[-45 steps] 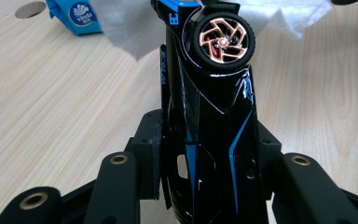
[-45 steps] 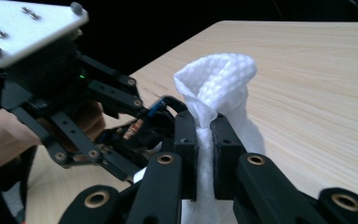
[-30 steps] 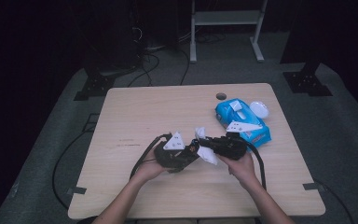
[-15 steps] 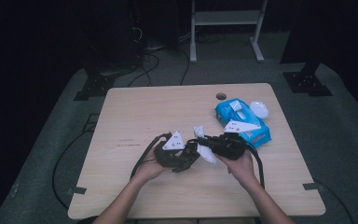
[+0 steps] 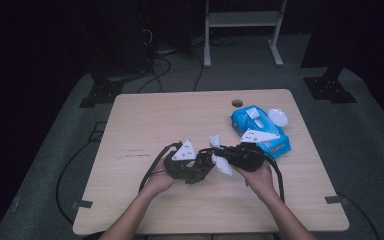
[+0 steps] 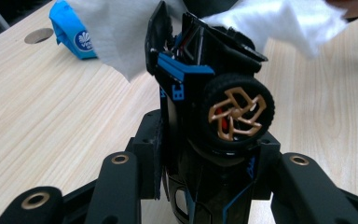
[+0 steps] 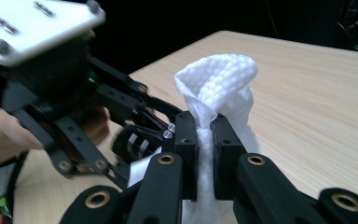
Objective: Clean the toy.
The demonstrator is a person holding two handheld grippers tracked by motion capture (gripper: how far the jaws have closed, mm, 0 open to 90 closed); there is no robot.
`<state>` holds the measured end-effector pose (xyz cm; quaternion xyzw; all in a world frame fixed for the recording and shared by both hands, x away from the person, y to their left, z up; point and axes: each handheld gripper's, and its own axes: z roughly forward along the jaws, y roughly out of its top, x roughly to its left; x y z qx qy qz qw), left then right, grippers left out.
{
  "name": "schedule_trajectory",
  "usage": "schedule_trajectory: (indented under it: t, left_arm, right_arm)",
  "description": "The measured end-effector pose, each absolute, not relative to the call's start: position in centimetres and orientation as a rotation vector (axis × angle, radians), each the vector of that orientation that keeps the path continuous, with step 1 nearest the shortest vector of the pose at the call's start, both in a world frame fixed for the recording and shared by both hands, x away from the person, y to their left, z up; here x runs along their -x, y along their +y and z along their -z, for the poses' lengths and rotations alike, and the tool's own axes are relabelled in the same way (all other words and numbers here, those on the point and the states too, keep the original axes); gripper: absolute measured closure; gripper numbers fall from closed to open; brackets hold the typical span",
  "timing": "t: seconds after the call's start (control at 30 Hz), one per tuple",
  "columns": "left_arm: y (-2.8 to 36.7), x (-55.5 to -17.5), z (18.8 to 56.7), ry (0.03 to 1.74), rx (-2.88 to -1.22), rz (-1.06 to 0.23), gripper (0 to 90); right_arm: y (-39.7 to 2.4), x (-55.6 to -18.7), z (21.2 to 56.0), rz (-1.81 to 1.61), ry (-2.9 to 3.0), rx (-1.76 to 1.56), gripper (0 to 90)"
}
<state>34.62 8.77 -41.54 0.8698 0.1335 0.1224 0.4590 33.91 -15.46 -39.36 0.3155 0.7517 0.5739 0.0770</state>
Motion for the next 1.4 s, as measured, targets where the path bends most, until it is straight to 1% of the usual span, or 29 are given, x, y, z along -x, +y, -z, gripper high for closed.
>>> schedule_trajectory:
  t: [0.13, 0.37, 0.6, 0.83, 1.07, 1.23, 1.4]
  left_arm:
    - [8.9, -34.5, 41.4, 0.327, -2.13, -0.308, 57.0]
    - [9.2, -34.6, 41.5, 0.332, -2.132, -0.309, 57.0]
    - [8.9, -34.4, 41.4, 0.318, -2.131, -0.317, 57.0]
    - [9.2, -34.6, 41.4, 0.331, -2.13, -0.316, 57.0]
    - [8.4, -34.3, 41.3, 0.312, -2.139, -0.322, 57.0]
    - [8.1, -34.2, 41.3, 0.305, -2.142, -0.328, 57.0]
    - [8.5, -34.4, 41.3, 0.32, -2.138, -0.33, 57.0]
  right_arm:
    - [-15.1, -33.8, 38.5, -1.772, 2.243, -0.908, 83.0]
    - [-16.3, -34.4, 40.4, -1.728, 2.253, -1.0, 83.0]
    - [-15.8, -34.3, 39.3, -1.785, 2.233, -0.961, 83.0]
    - [-16.6, -34.7, 40.5, -1.745, 2.249, -1.019, 83.0]
    - [-14.4, -33.4, 38.0, -1.826, 2.253, -0.884, 83.2]
    - [-12.6, -32.4, 37.7, -1.769, 2.309, -0.784, 83.1]
    - [-15.0, -33.5, 38.4, -1.741, 2.246, -0.903, 83.1]
